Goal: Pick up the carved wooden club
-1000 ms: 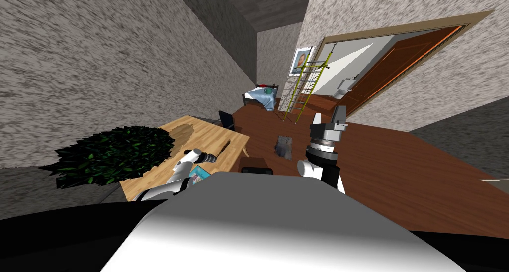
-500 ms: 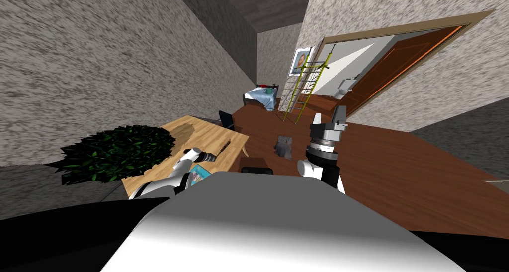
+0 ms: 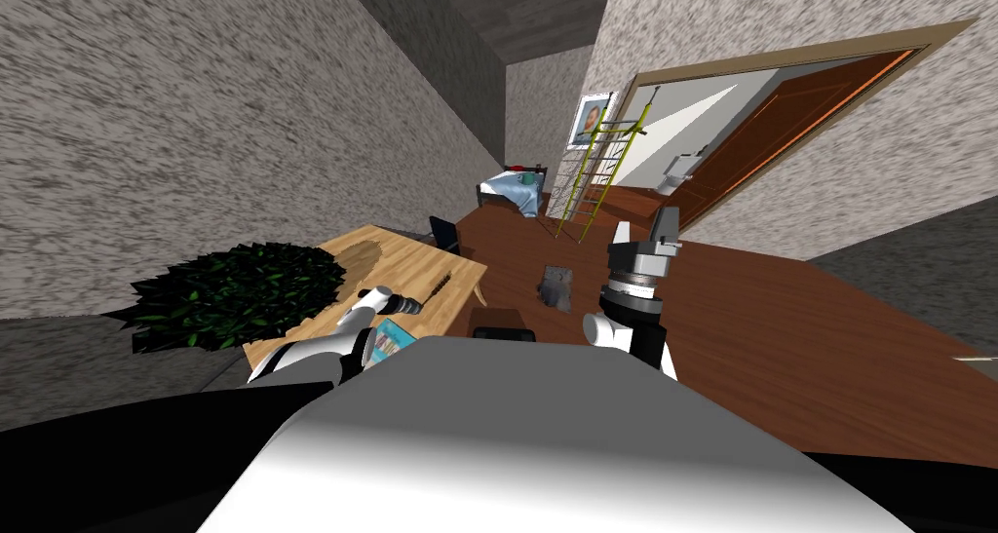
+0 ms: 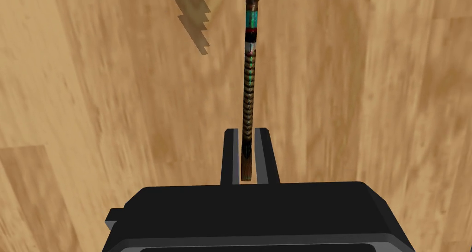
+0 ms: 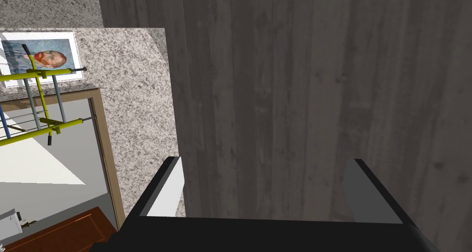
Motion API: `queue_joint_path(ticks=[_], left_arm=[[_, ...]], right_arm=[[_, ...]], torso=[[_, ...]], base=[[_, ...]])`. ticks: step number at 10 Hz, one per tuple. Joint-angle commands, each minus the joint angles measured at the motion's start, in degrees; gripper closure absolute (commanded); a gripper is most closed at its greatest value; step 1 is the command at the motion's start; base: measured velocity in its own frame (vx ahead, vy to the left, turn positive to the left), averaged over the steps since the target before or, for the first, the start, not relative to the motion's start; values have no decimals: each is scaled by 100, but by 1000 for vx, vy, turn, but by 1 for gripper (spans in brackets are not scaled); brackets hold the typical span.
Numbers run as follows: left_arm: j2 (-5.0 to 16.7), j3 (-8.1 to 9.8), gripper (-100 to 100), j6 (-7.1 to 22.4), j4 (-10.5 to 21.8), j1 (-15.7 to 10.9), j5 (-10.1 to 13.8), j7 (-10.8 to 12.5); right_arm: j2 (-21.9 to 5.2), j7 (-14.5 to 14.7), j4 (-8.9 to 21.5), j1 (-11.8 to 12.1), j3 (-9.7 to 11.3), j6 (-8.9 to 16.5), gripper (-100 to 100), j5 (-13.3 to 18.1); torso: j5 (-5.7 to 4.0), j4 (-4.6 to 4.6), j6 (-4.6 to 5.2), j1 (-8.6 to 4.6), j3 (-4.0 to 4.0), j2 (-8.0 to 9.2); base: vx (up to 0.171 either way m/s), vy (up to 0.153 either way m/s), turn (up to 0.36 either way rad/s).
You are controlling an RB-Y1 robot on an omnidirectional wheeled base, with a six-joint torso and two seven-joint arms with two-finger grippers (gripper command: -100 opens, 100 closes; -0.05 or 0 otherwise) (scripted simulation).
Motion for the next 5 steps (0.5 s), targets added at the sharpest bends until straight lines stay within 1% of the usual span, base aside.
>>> queue_joint_path(ticks=[1,2,3,4,5], left_arm=[[179,-159,100,-117,286,-286,177,-181],[179,-159,100,-117,348,-297,177,-181],[179,-159,100,-117,555,-297,177,-181],[179,-159,100,-117,573,-297,177,-181],[349,-314,100,-212,839,-552,351,-334]], right_arm=[[0,0,0,0,0,0,0,0],[0,0,0,0,0,0,0,0],[0,0,0,0,0,0,0,0],[0,0,0,0,0,0,0,0],[0,0,0,0,0,0,0,0]], torso=[[0,0,0,0,0,0],[-4,5,3,-3,3,1],[-5,6,2,-6,4,3],[0,1,-4,-3,3,4],[-1,1,-5,1,1,2]], base=[[-15,-18,44],[-21,-24,13],[-6,-12,-11],[0,0,0],[-18,-17,44]])
